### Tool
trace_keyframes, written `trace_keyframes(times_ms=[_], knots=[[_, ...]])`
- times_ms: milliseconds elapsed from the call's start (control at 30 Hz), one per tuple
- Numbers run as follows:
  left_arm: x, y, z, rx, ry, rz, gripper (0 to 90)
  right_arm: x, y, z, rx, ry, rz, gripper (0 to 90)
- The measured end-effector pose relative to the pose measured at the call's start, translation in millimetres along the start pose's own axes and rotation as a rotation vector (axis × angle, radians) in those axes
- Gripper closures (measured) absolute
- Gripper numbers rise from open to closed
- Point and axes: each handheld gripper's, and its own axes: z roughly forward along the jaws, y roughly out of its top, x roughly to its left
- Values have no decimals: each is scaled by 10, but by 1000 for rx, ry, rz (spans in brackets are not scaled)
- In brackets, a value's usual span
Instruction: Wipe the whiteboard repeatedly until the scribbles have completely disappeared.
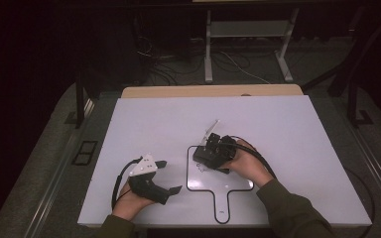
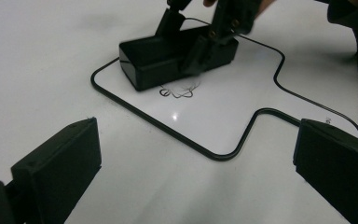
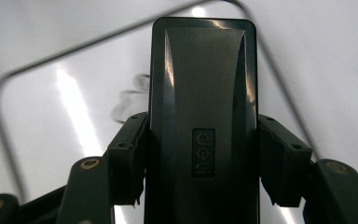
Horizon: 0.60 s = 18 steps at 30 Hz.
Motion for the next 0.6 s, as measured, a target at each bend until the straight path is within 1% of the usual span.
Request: trace_keyframes(times_ms=[67,133,200,233,267,300,367,433,467,567,600], knots=[[3,-1,2,0,0,-2,0,-78,-34,-13,3,-21,28,386],[3,-2,4,1,0,-1,0,-135,-64,-22,2,-31,55,386],[0,-1,5,2,0,0,0,-156,-80,-23,1,-31,62,386],[0,0,5,2,0,0,0,-143,-75,-22,2,-33,53,387],[0,0,5,4,0,0,0,-117,-65,-21,3,-28,42,386],[0,1,5,4,0,1,0,-66,-46,-16,0,-3,40,386],[-3,3,6,2,-1,2,0,5,-15,-3,-3,2,3,386],[-4,4,6,3,-2,5,0,92,27,13,-6,23,-29,386],[-4,4,6,4,-3,6,0,143,48,18,-6,28,-32,387],[-5,4,8,5,-3,5,0,267,108,29,0,42,-63,386],[-5,4,8,4,-4,5,0,308,125,34,-1,55,-65,386]])
